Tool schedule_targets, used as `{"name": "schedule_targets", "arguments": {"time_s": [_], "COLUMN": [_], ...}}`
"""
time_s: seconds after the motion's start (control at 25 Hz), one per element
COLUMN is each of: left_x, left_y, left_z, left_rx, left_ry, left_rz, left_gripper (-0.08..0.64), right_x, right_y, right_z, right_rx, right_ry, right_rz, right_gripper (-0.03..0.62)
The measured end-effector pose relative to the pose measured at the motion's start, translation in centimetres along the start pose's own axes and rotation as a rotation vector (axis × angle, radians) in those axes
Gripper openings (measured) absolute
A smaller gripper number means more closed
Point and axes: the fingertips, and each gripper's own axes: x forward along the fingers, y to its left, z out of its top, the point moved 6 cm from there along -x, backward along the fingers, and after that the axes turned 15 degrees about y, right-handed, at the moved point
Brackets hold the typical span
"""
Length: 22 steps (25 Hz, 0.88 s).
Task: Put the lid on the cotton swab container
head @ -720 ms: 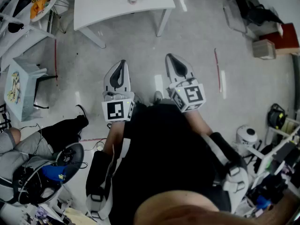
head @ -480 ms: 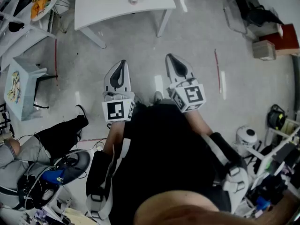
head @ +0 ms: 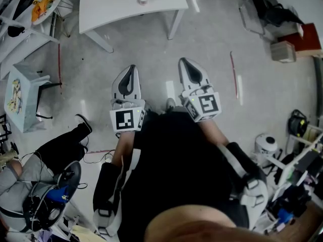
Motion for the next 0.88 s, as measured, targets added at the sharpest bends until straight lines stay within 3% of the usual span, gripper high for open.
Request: {"name": "schedule_targets", "arguments": {"time_s": [0.16,0.24,0.32,0.88], "left_x": [0.2,0.2,0.1,-0.6], "left_y": [0.5,0.5,0.9,7.2], "left_z": [-0.3,-0.4,-0.5,-2.1], "left_rx": [0.002,0.003,0.006,-0.001], "left_ry": [0.007,0.012,0.012,0.009], "left_rz": [-0.008,-0.017,-0.022,-0.065], "left_gripper": [0.006,0.006,0.006,0.006], "right_x": [1.0,1.6,2.0,5.7], "right_y": [0.7,0.7,1.0,6.3], "right_z": [-0.6,-1.5,-1.8,-0.7], "right_rx": [-0.003,-0.011,-0.024,-0.006], "right_ry": [0.023,0.058,0.070,0.030], "right_rz": [0.021,0.029,0.029,0.007], "right_gripper": [0.013,0.100,0.140,0.141]}}
